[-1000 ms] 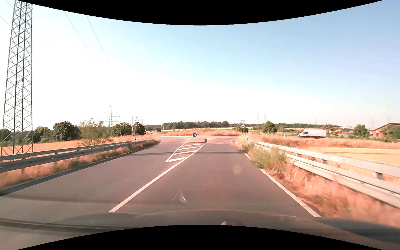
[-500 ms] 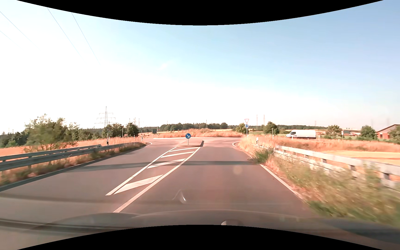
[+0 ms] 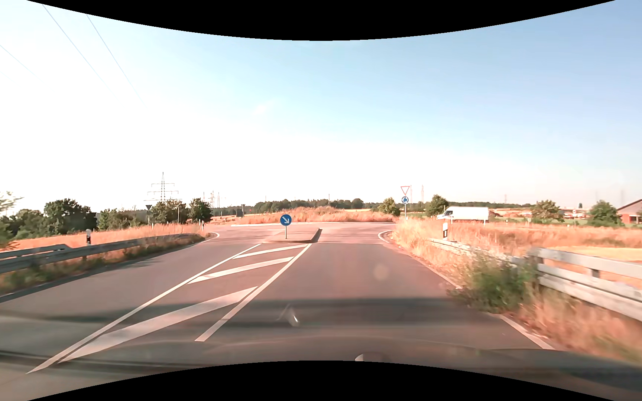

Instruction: Follow the waypoints while adhering to traffic rules and regulations

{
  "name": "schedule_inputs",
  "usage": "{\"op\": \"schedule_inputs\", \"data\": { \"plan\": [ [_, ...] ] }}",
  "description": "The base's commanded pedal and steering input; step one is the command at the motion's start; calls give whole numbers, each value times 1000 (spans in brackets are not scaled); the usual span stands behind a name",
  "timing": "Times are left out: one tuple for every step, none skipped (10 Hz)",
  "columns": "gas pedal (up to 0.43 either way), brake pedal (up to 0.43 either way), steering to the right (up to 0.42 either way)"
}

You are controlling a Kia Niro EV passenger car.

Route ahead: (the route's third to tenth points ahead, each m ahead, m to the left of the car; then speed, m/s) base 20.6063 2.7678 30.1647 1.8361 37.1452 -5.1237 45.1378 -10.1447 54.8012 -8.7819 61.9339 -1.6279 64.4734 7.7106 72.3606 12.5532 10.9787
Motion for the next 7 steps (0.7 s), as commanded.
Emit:
{"op": "schedule_inputs", "data": {
  "plan": [
    [0,232,3],
    [0,232,4],
    [0,232,4],
    [0,232,4],
    [0,238,4],
    [0,244,3],
    [0,244,4]
  ]
}}
